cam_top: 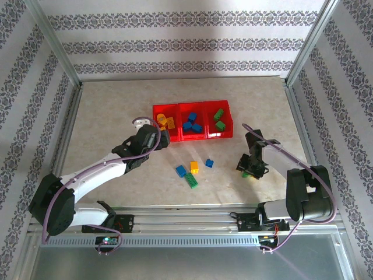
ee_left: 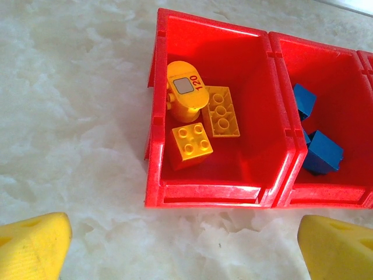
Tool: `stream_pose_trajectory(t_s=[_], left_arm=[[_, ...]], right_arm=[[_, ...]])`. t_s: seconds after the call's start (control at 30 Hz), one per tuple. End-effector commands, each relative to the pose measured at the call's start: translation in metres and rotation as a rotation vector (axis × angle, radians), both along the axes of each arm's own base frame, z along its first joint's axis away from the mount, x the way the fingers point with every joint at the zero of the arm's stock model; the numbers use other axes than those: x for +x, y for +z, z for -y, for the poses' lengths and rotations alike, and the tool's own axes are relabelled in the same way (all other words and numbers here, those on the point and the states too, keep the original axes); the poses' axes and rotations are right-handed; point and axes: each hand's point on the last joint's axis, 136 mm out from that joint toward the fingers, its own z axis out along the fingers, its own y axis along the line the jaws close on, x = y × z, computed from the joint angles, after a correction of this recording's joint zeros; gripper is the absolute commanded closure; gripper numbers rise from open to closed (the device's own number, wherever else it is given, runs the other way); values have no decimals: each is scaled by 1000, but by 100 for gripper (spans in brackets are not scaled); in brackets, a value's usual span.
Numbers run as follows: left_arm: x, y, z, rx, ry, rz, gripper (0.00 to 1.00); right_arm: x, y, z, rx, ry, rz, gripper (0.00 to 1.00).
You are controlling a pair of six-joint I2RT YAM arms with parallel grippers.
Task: Sort the legos into containers by color
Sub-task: Pick up the lego from the bottom-right of the table.
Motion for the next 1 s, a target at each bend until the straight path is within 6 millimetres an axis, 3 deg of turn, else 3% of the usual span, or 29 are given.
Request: stream_pose_trajectory(t_s=[0.0, 0.27, 0.57, 0.83, 0.97], left_arm=[[1, -2, -7, -12, 30, -5, 0], [-1, -3, -10, -12, 38, -5, 0], [0, -3, -10, -15, 38, -7, 0], [0, -4, -11, -17, 44, -7, 0], [1, -4, -10, -19, 41, -7, 0]], right_arm=[[-1, -2, 0, -19, 0, -9, 49], [-7, -4, -4, -61, 23, -38, 46], [-3, -4, -11, -64, 46, -8, 64], [19, 23, -32, -43, 112, 107, 65], [39, 45, -44, -25, 135, 192, 65]])
